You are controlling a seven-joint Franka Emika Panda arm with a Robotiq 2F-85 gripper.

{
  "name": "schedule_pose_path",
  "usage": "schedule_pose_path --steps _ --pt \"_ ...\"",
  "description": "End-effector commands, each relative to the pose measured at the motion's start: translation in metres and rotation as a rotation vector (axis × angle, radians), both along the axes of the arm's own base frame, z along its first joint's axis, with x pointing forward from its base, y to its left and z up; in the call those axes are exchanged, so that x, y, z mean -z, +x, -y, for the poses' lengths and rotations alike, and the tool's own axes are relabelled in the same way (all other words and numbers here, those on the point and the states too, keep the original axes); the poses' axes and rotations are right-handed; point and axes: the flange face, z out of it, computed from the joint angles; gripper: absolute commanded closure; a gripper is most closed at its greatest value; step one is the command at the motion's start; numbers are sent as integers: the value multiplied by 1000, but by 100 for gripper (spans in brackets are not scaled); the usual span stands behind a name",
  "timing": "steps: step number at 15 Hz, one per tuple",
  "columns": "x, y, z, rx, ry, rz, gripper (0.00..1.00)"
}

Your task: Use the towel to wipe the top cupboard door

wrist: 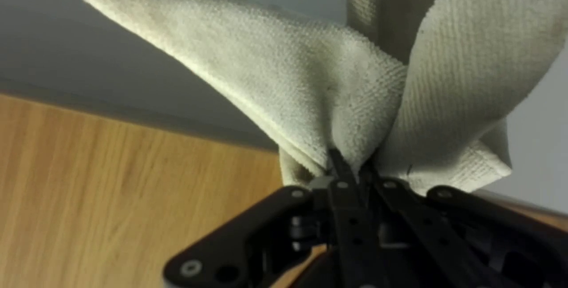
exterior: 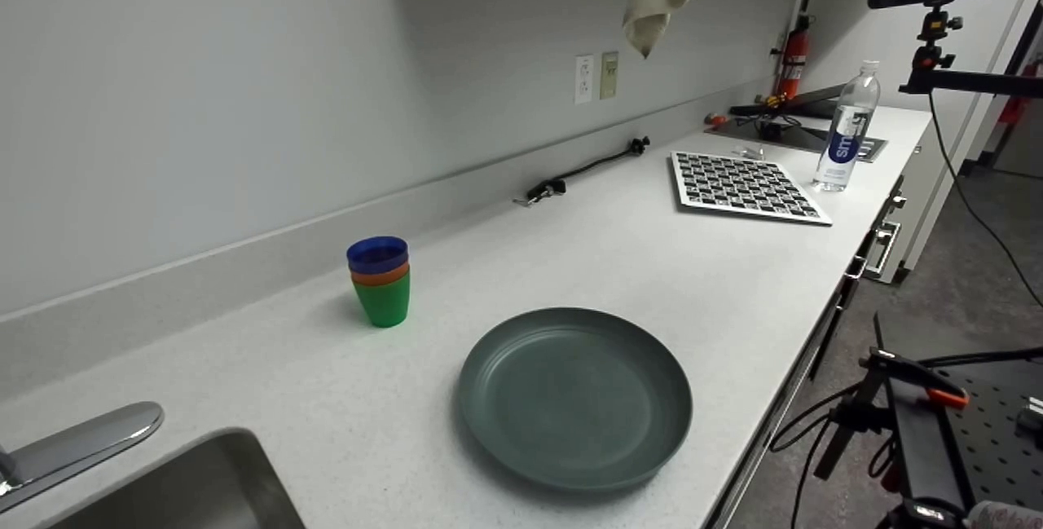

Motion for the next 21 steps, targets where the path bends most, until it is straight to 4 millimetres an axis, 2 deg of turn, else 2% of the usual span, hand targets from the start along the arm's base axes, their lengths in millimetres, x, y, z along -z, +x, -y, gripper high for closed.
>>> schedule_pose_path --steps 1,5,7,9,11,14,18,21 --pt "-67 -9 -29 -95 -19 162 98" --pt "-118 -17 -36 -133 -4 378 98" --pt "-132 -17 -33 -134 12 470 98" --pt "-135 -12 -32 -135 29 508 98" --pt "-127 0 -30 -135 55 492 98" --pt "-104 20 -24 -116 88 404 98" --pt "-78 21 -17 -96 88 331 98" --pt "-47 18 -6 -71 94 257 98"
